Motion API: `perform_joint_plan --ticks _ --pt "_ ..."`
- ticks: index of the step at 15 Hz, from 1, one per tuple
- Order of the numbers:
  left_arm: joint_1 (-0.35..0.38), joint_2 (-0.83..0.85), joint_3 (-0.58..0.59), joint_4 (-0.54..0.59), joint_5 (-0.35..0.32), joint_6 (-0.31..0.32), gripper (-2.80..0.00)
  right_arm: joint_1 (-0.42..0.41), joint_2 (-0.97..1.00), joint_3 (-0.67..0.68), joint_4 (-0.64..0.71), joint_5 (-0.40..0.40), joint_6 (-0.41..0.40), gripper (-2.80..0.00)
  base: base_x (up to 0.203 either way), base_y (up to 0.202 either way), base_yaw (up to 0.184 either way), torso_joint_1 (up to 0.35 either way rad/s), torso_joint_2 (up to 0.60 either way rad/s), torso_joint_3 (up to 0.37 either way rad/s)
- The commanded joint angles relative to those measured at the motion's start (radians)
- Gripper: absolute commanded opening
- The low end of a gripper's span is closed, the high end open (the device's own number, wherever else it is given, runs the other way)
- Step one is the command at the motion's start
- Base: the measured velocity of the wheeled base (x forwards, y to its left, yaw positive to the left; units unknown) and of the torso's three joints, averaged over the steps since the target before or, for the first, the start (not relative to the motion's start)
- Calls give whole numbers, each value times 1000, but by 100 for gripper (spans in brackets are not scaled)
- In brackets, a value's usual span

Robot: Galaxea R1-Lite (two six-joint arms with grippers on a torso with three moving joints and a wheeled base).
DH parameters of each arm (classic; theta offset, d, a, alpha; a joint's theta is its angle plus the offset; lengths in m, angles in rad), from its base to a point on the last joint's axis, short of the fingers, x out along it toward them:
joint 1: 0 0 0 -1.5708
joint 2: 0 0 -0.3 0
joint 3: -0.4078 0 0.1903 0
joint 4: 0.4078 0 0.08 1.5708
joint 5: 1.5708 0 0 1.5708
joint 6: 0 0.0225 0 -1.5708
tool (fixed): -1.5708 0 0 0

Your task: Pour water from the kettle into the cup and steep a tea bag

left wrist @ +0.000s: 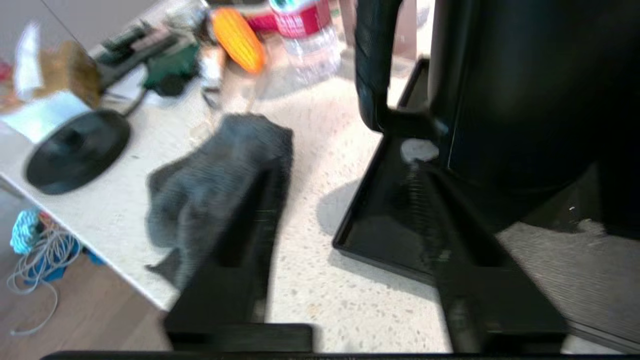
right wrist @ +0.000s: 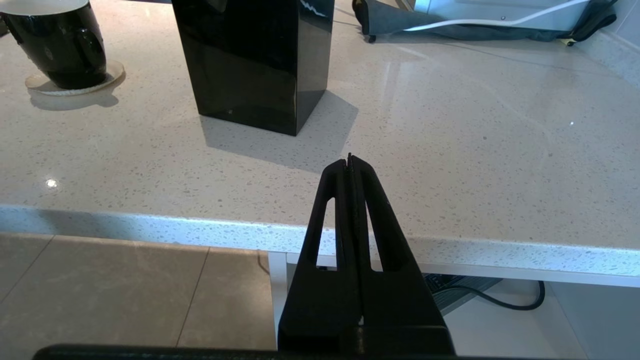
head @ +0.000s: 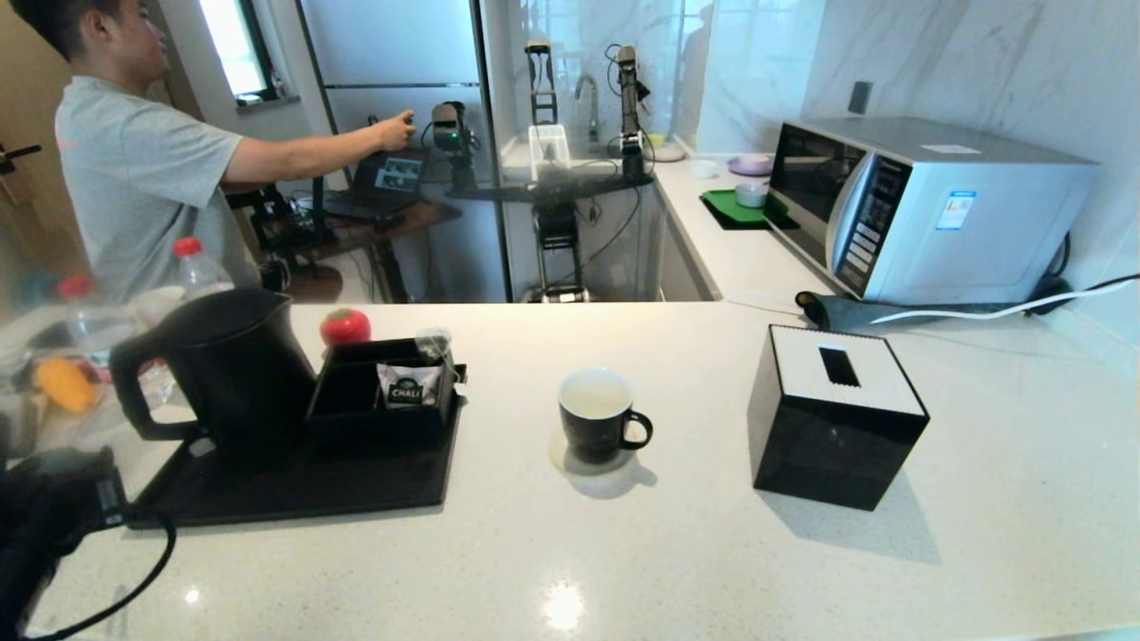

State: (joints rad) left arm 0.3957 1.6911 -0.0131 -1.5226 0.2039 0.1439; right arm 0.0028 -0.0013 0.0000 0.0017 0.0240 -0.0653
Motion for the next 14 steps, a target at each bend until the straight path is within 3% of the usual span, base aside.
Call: perform_joint_plan --ticks 1,6,14 --pt "-12 -84 13 -47 0 -2 -280 0 1 0 0 1 -1 -280 0 0 0 0 0 0" --pt "-150 -168 13 -47 0 -10 -280 0 1 0 0 1 -1 -280 0 0 0 0 0 0" --pt "-453 -227 -32 -29 4 -44 -280 0 1 0 0 1 -1 -280 0 0 0 0 0 0"
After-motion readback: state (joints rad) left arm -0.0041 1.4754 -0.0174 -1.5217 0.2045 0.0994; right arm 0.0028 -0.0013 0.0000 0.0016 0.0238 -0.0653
